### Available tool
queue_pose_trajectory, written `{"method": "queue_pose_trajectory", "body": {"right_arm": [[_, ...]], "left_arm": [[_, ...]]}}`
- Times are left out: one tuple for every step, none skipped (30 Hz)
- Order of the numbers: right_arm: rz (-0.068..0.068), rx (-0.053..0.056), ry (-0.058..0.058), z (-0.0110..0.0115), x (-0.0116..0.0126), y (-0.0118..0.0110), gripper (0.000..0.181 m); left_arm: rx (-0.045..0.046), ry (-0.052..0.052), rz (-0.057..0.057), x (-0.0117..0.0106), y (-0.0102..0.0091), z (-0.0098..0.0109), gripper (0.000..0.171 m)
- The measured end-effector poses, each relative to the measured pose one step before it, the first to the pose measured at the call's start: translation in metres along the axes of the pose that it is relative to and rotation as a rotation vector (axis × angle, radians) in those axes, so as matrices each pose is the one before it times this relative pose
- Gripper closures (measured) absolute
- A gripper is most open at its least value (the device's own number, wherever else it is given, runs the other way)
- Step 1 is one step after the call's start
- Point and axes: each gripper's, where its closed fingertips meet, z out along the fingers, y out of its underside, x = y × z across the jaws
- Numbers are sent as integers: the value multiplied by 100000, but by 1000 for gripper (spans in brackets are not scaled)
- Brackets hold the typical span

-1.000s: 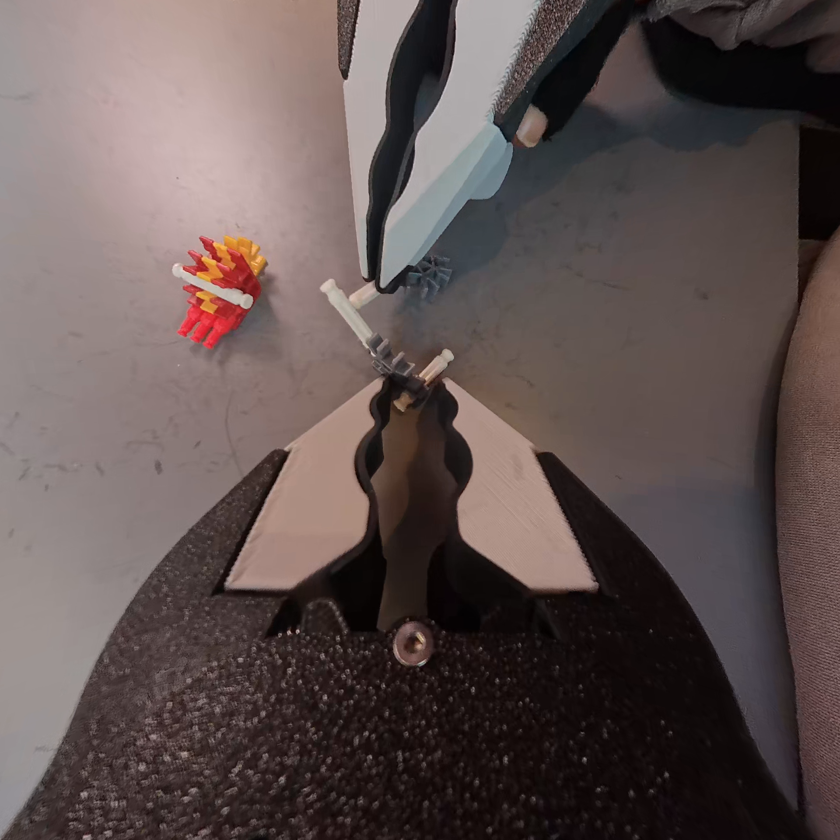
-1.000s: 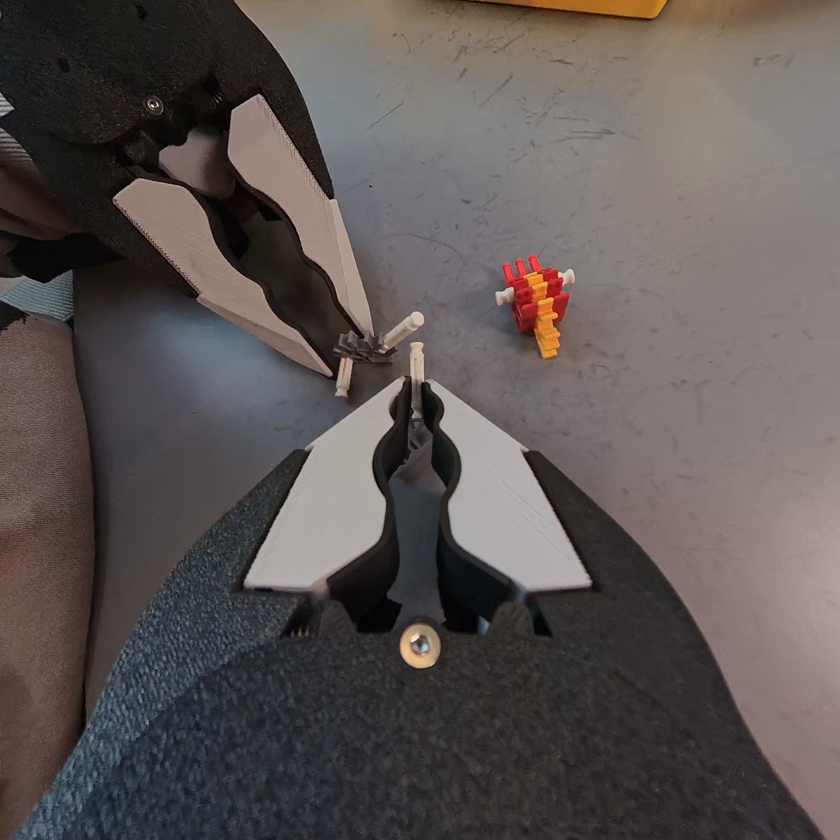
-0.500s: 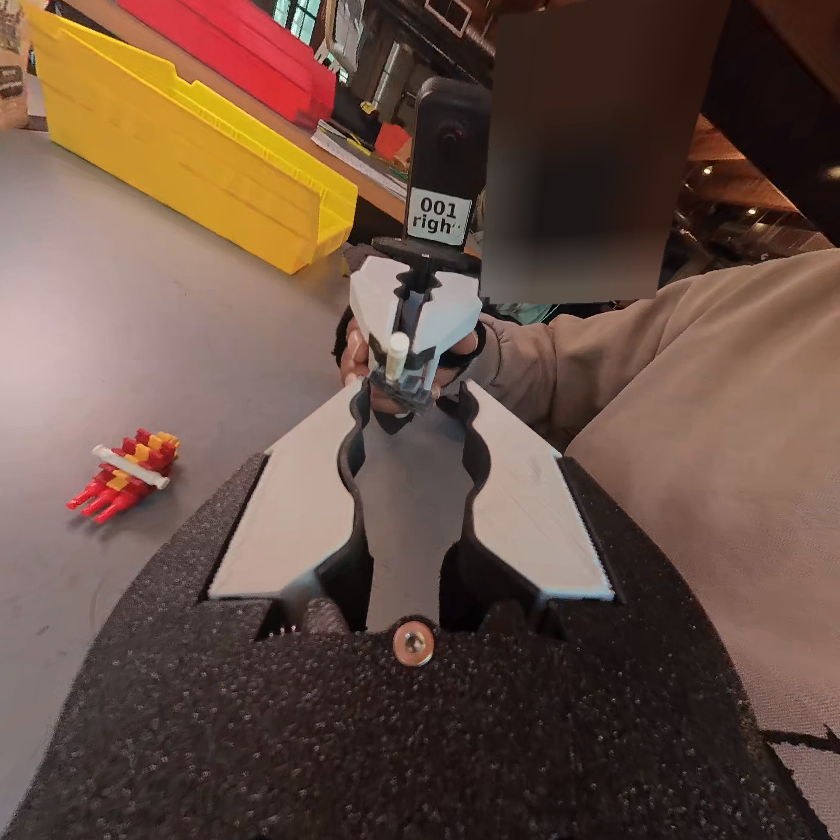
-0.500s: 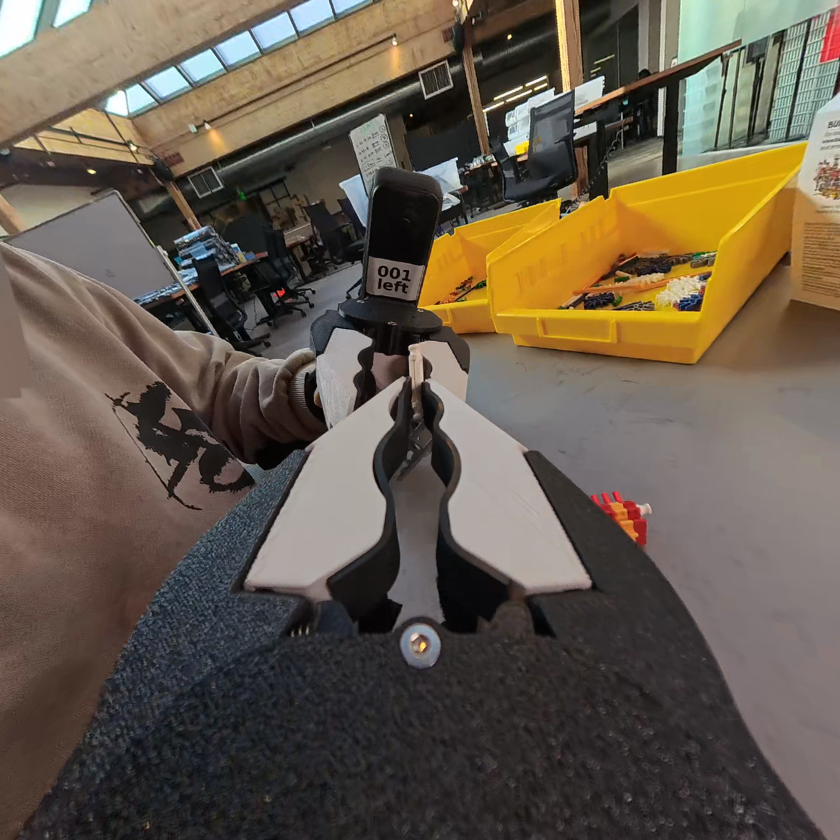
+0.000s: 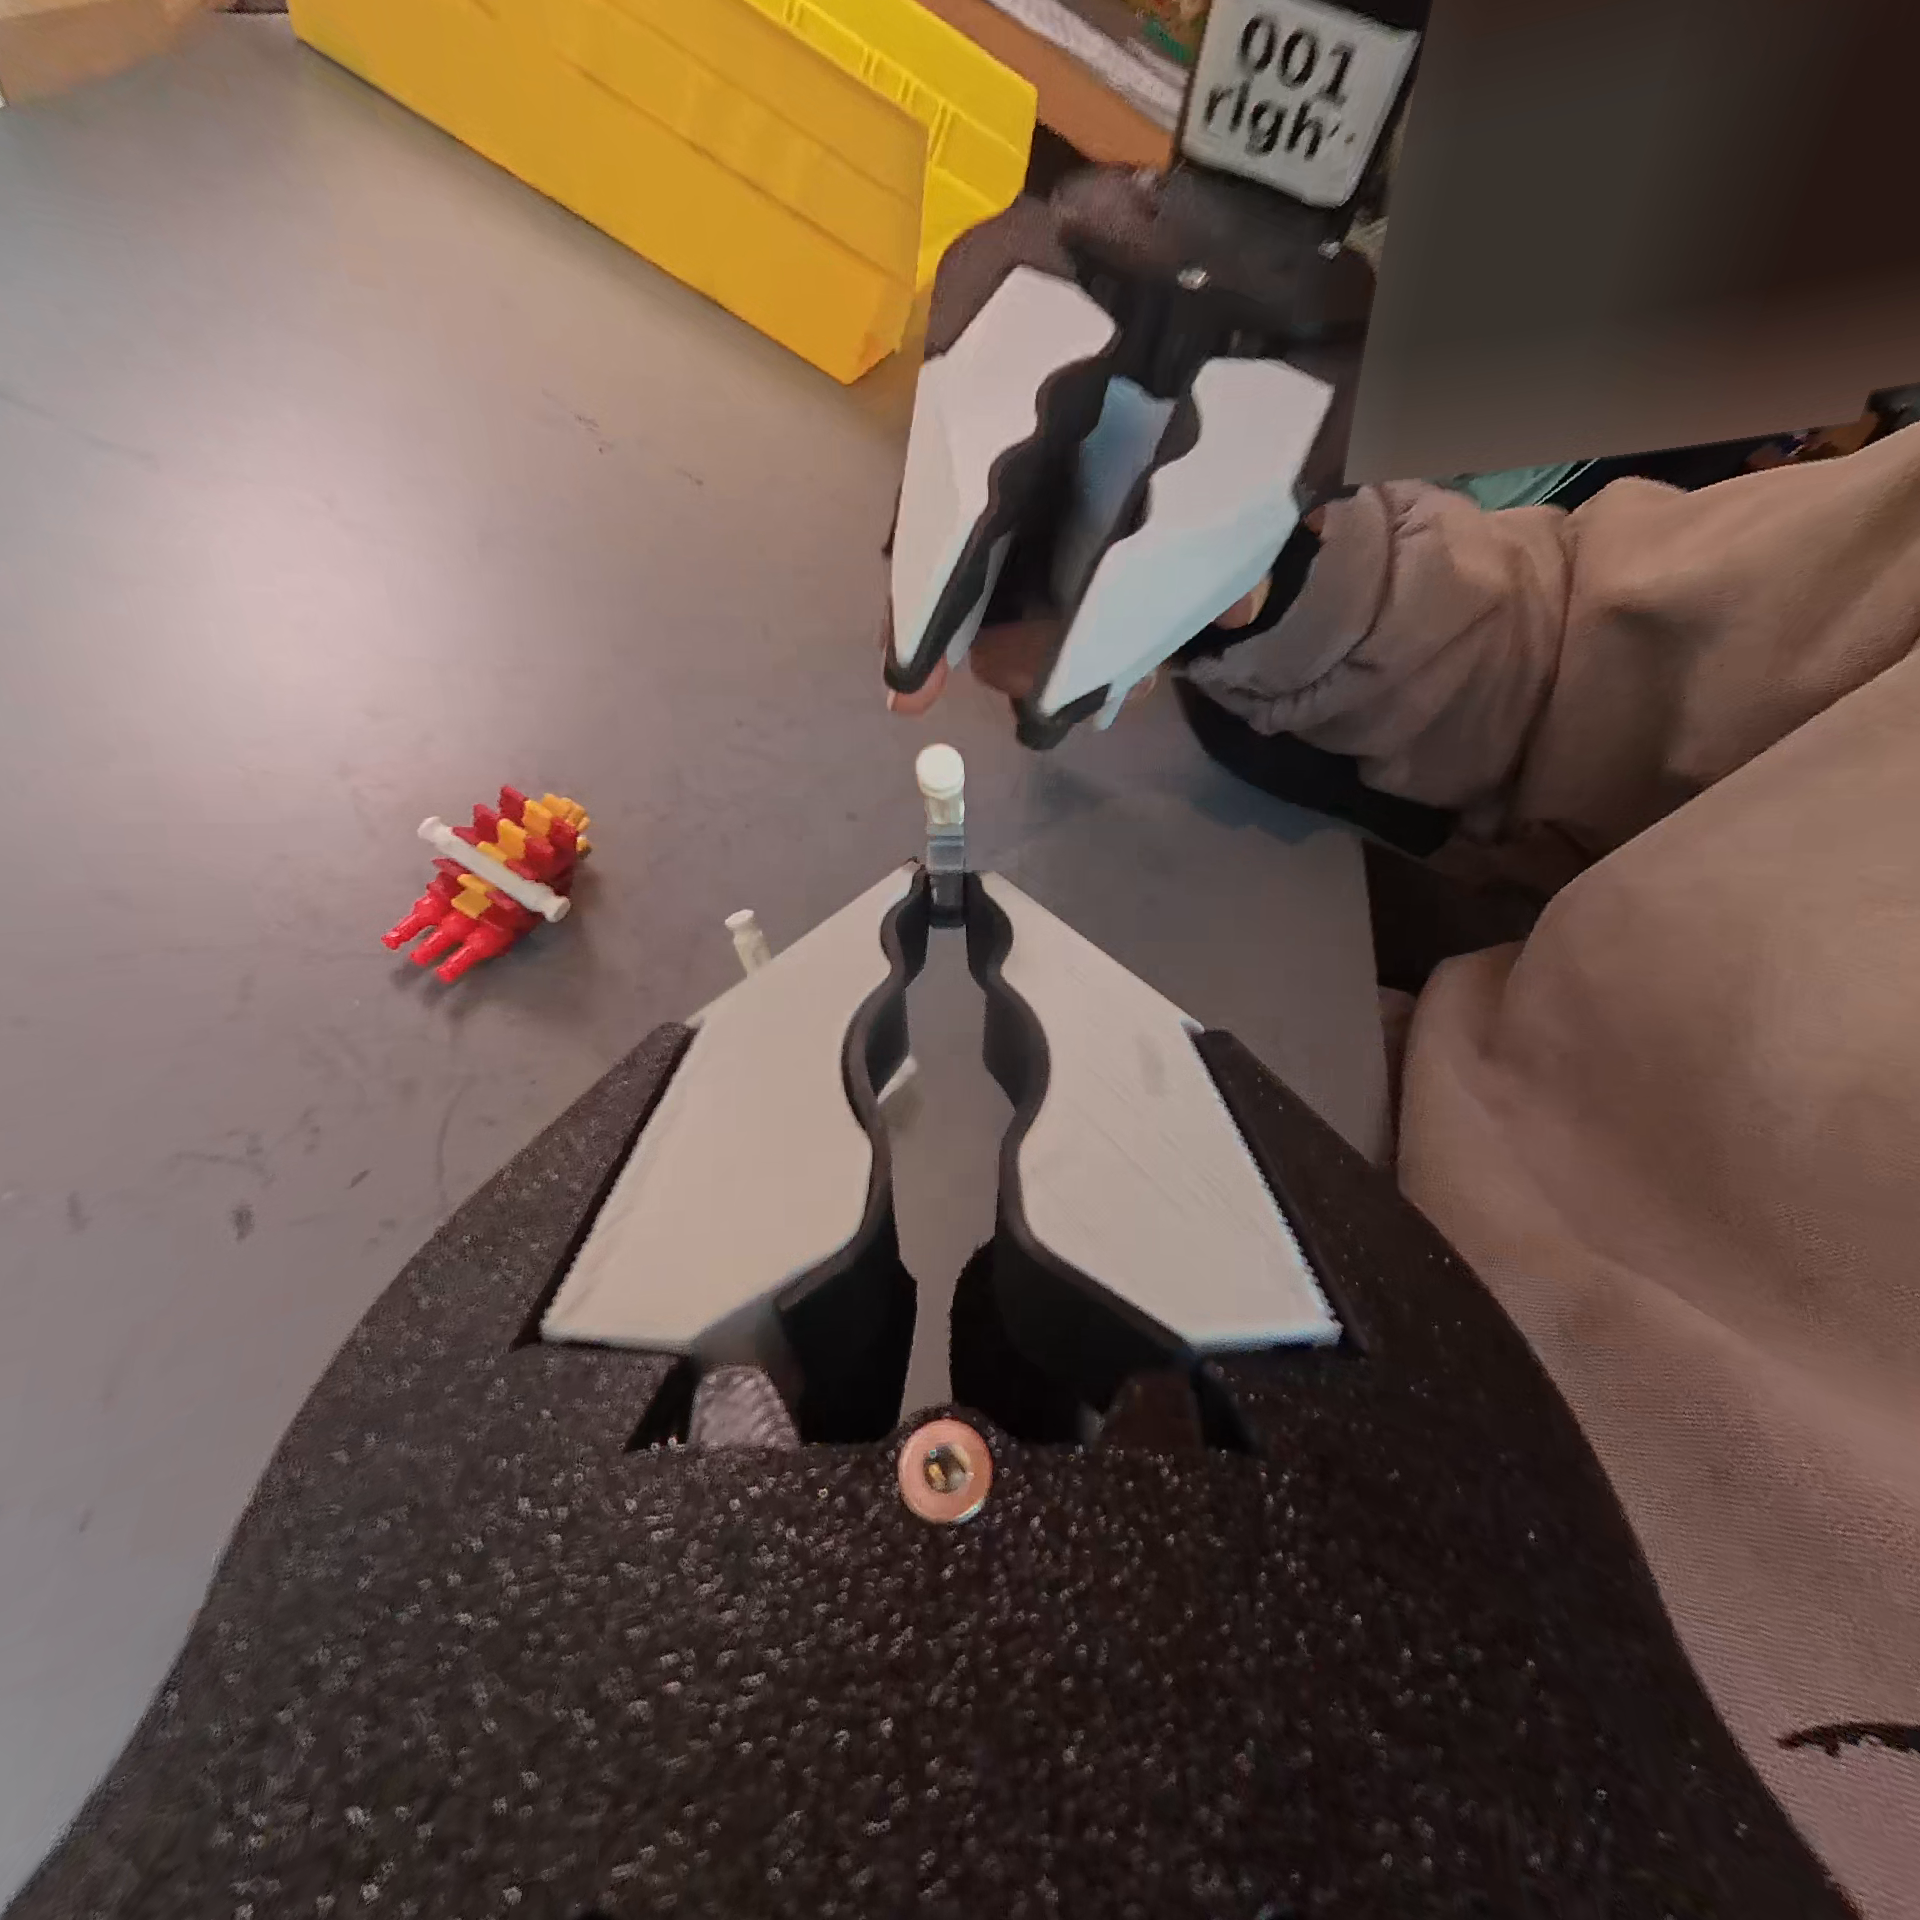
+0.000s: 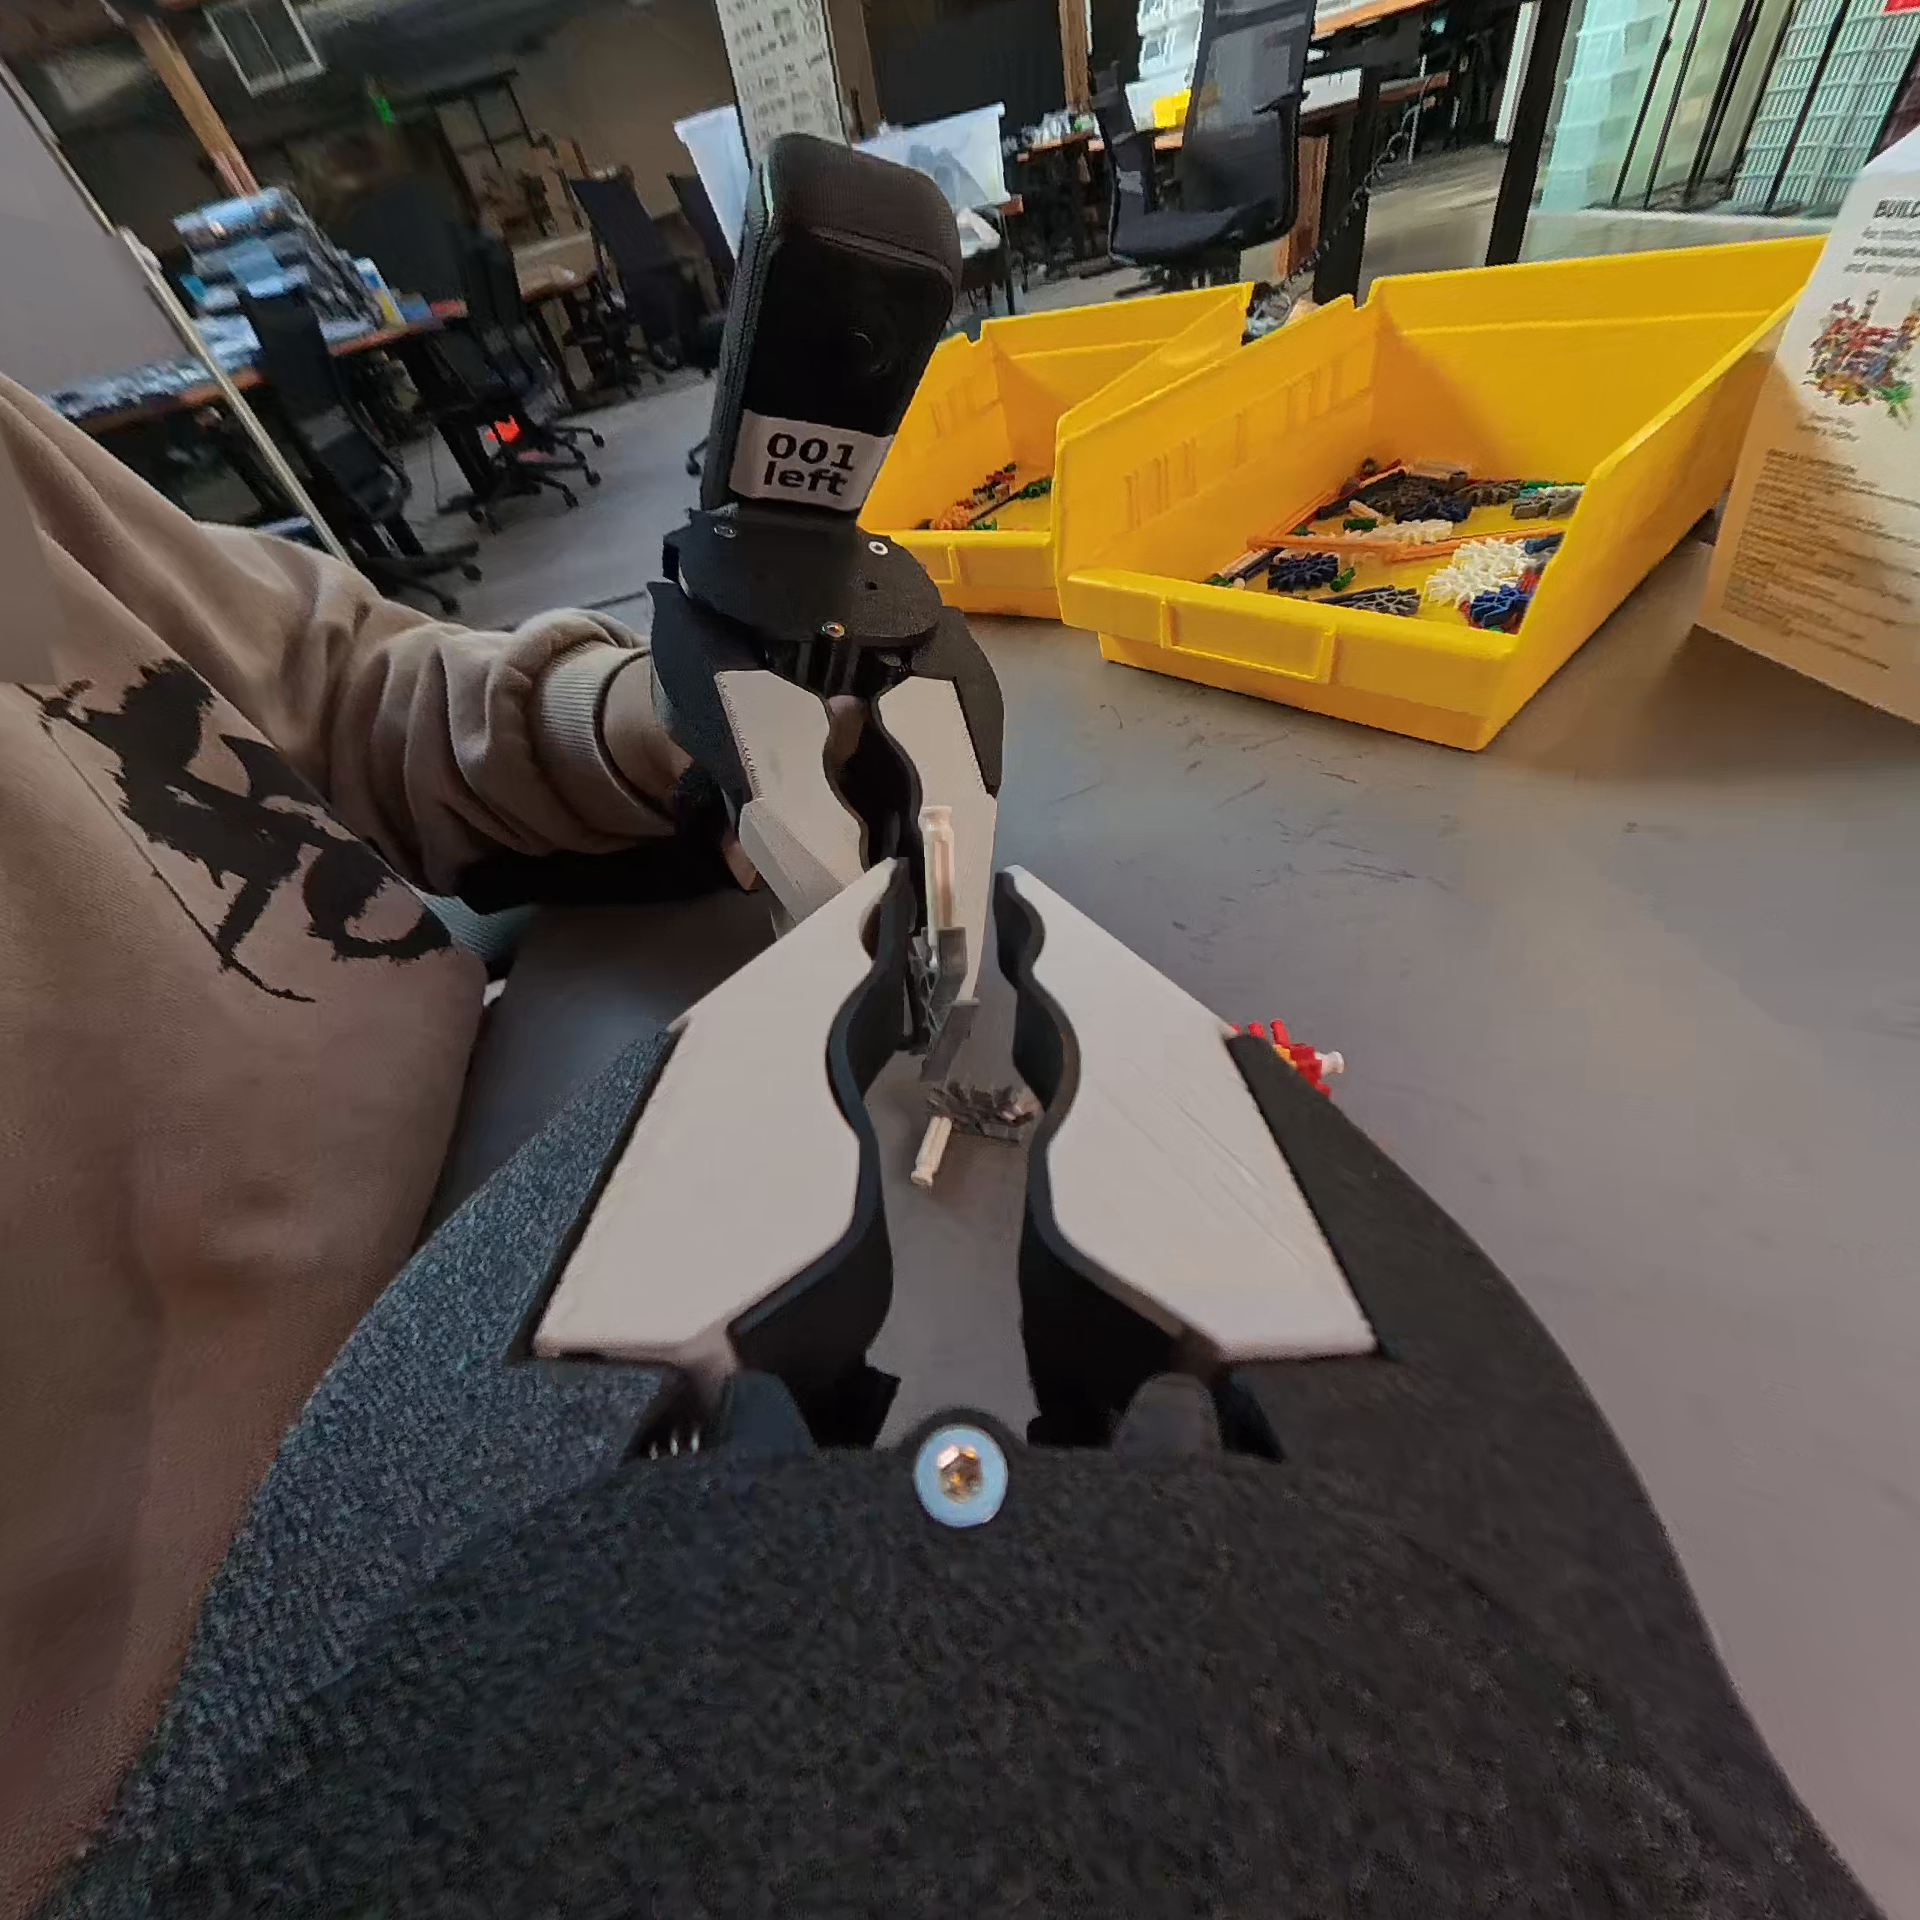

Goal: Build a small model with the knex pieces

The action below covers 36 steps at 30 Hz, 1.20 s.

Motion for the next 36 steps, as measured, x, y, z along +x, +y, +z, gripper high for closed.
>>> {"method": "queue_pose_trajectory", "body": {"right_arm": [[-3644,-4016,2441,-37,184,62,164],[-3744,-5217,2554,45,183,185,164],[-3441,-6226,3570,124,263,319,164],[-3082,-7054,4034,188,289,480,164],[-3031,-7412,2313,203,-27,569,163],[-1960,-6906,1512,203,-186,512,164],[-807,-4356,2227,150,-48,183,165],[-556,-2521,1179,97,-154,-17,167],[-341,-1913,560,73,-192,-73,169],[-512,-924,1659,52,-12,-188,170],[-1061,-1520,1551,81,6,-57,171],[-1158,-1982,238,142,-170,62,172],[-592,-1255,179,158,-146,19,173],[-385,-879,-183,153,-167,10,175],[-238,-843,-514,110,-189,49,177],[-104,-876,583,47,30,39,177],[-298,-821,186,-29,6,52,177],[-515,-480,-161,-76,-27,15,178],[-409,-134,-214,-136,25,5,178],[-773,236,-1124,-201,-15,-45,178],[-2359,1037,-1969,-255,-56,-100,178],[-3306,1797,-3044,-274,-82,-101,178],[-3509,2041,-5212,-234,-288,3,178],[-3798,2112,-5944,-161,-333,159,178],[-4253,2514,-5764,-113,-313,256,178],[-2671,2543,-5907,-87,-315,364,178],[650,2414,-4537,-21,-28,385,178],[3235,2221,-4066,54,117,411,178],[3379,1204,-4139,130,78,545,178],[1772,1067,-2512,150,174,507,178],[1228,373,-1337,154,256,505,178],[1326,-781,-1438,165,201,542,178],[967,894,-1689,94,84,149,177],[1100,757,-1670,27,46,56,178],[611,-828,-1502,-24,63,222,177],[-854,-1231,310,-50,284,260,177]], "left_arm": [[-3552,-4187,2538,-452,494,173,166],[-3344,-3806,2693,-323,429,214,166],[-2742,-2924,2009,-171,306,232,166],[-2364,-2732,1783,-152,248,227,166],[-2377,-3275,2111,-234,261,188,166],[-1939,-3172,2132,-238,214,130,166],[-1320,-2111,1349,-133,154,82,166],[-973,-1065,784,-18,122,53,166],[-796,-618,589,1,123,46,166],[-662,-439,485,2,104,29,166],[-406,-271,346,25,59,22,166],[-456,-224,341,12,60,4,166],[-338,-210,349,30,45,-3,166],[-189,-144,290,38,20,-5,166],[-334,-310,263,7,59,-10,166],[-347,-582,495,-20,79,-14,166],[-132,-535,589,-15,43,-39,166],[226,-278,401,5,-10,-81,166],[694,-160,292,6,-83,-109,166],[1144,22,344,6,-146,-150,166],[1480,989,847,174,-204,-157,166],[1169,1414,1576,286,-157,-121,166],[241,293,1273,137,-1,-56,165],[-270,638,1112,172,77,-1,163],[-329,1454,1384,309,104,59,162],[-217,1143,1533,279,89,50,160],[-75,-101,1584,118,60,1,160],[-208,-303,1722,69,75,-28,159],[-220,-254,1246,1,88,-56,159],[185,-493,304,-126,43,-103,158],[653,23,-231,-131,-13,-173,157],[964,424,-651,-149,-34,-224,156],[1030,84,-1273,-283,-19,-252,154],[710,403,-1740,-305,51,-226,153],[214,860,-2104,-297,138,-190,150],[62,607,-2165,-323,165,-158,148]]}}
